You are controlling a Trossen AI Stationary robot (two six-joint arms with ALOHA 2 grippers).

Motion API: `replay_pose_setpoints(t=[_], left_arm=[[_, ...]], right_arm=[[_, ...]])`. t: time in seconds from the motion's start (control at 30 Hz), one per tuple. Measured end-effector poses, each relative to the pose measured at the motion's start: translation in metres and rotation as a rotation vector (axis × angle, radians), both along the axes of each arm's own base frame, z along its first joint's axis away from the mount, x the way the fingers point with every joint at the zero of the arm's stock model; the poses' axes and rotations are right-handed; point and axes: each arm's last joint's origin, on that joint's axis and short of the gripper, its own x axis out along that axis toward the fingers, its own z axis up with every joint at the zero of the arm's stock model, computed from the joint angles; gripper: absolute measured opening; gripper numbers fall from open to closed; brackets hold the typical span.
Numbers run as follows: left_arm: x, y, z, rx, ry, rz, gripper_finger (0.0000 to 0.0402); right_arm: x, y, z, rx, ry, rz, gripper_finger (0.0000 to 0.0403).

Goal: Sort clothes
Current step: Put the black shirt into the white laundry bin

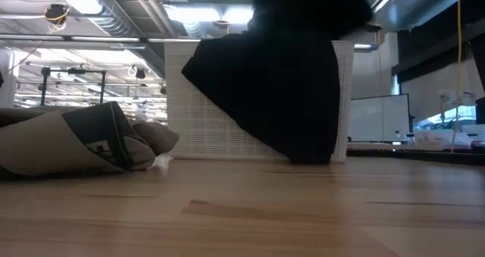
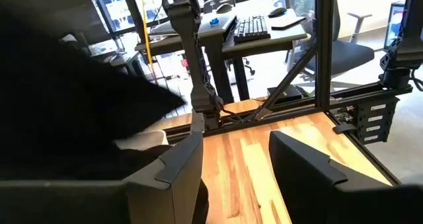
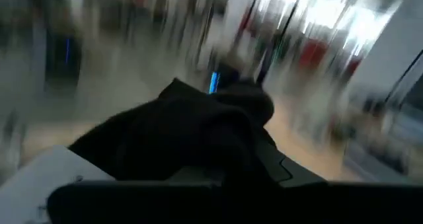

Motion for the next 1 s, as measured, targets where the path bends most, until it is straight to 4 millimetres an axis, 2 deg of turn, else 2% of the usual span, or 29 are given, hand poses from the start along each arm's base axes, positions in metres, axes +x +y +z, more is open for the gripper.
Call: replay_pose_setpoints(t=[0.17, 0.3, 0.4, 0.47, 0.57, 0.67, 0.87, 1.0], left_arm=[[0.0, 0.0, 0.0, 0.01, -0.004, -0.001, 0.017], [0.0, 0.0, 0.002, 0.014, -0.015, -0.002, 0.017], [0.0, 0.0, 0.002, 0.01, -0.015, -0.002, 0.017], [0.0, 0.0, 0.001, 0.009, -0.014, -0.001, 0.017], [0.0, 0.0, 0.001, 0.005, -0.007, -0.001, 0.017], [0.0, 0.0, -0.001, 0.008, 0.013, -0.001, 0.017], [0.0, 0.0, -0.001, -0.009, 0.009, 0.001, 0.017], [0.0, 0.0, -0.001, -0.009, 0.008, 0.001, 0.017]], right_arm=[[0.026, -0.017, -0.07, 0.269, 0.439, 0.009, 0.0039], [0.036, -0.021, -0.104, 0.362, 0.649, -0.067, 0.0078], [0.035, -0.017, -0.106, 0.372, 0.688, -0.064, 0.0131], [0.03, -0.012, -0.101, 0.375, 0.711, -0.073, 0.0169], [0.02, 0.004, -0.087, 0.43, 0.736, -0.07, 0.022], [0.005, 0.025, -0.077, 0.505, 0.776, -0.053, 0.0254], [-0.007, 0.08, -0.079, 0.525, 0.824, 0.043, 0.0274], [-0.01, 0.122, -0.097, 0.452, 0.847, 0.055, 0.0275]])
